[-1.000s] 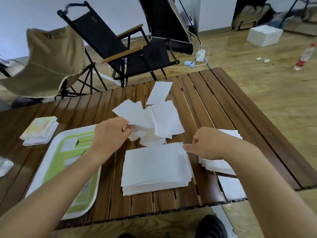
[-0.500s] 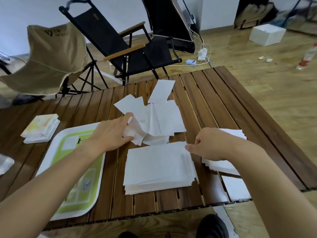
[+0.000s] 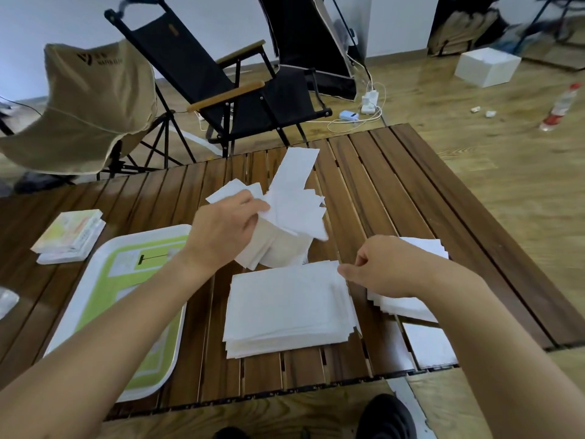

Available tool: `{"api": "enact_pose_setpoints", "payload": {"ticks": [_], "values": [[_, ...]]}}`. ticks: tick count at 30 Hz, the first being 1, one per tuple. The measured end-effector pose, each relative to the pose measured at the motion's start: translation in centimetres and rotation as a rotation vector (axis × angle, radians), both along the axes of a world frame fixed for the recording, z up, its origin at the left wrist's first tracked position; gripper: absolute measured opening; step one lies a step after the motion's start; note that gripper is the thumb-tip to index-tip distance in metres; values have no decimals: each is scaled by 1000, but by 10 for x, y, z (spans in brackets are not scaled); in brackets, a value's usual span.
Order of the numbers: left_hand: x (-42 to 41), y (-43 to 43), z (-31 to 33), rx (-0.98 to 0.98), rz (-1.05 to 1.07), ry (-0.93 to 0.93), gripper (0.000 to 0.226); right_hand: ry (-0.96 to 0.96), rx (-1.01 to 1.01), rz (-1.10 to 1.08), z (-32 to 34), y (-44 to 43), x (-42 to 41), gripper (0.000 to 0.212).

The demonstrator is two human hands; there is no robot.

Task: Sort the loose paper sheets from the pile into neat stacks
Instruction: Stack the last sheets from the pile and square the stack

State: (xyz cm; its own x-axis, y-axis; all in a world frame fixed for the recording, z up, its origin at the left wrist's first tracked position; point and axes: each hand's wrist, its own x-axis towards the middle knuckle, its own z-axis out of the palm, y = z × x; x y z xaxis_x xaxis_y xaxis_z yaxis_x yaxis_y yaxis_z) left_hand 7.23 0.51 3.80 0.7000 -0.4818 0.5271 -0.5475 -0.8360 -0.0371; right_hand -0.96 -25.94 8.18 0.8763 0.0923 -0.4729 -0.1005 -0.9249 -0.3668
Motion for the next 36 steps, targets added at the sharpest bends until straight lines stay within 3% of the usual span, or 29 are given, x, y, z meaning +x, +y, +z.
{"api": "enact_pose_setpoints", "payload": {"ticks": [4, 9, 14, 16, 20, 24, 28, 31, 36], "values": [[-31, 5, 40, -232, -2, -6, 33, -176, 122, -95, 7, 0, 4, 41], [-70, 6, 69, -520, -6, 35, 29, -377, 323, -129, 6, 6, 3, 33], [-110, -4, 86, -1012, -267, 403, 28, -180, 636, -65, 2, 13, -2, 75], [-121, -7, 85, -1123, -354, 524, 29, -101, 784, -28, 2, 14, -4, 85], [-124, -5, 74, -1315, -364, 744, 5, 49, 1009, 13, 2, 13, -3, 67], [-118, 8, 57, -1268, -252, 877, 9, 91, 959, 58, 0, 12, 1, 22], [-112, 32, 42, -1063, -70, 1183, 34, 116, 647, 6, -9, 13, 1, 34], [-107, 39, 28, -1007, -46, 1360, 31, 23, 455, -39, -21, 12, 5, 46], [-103, 24, -4, -668, 153, 1153, 24, -99, 333, -80, -31, 17, 11, 53]]}}
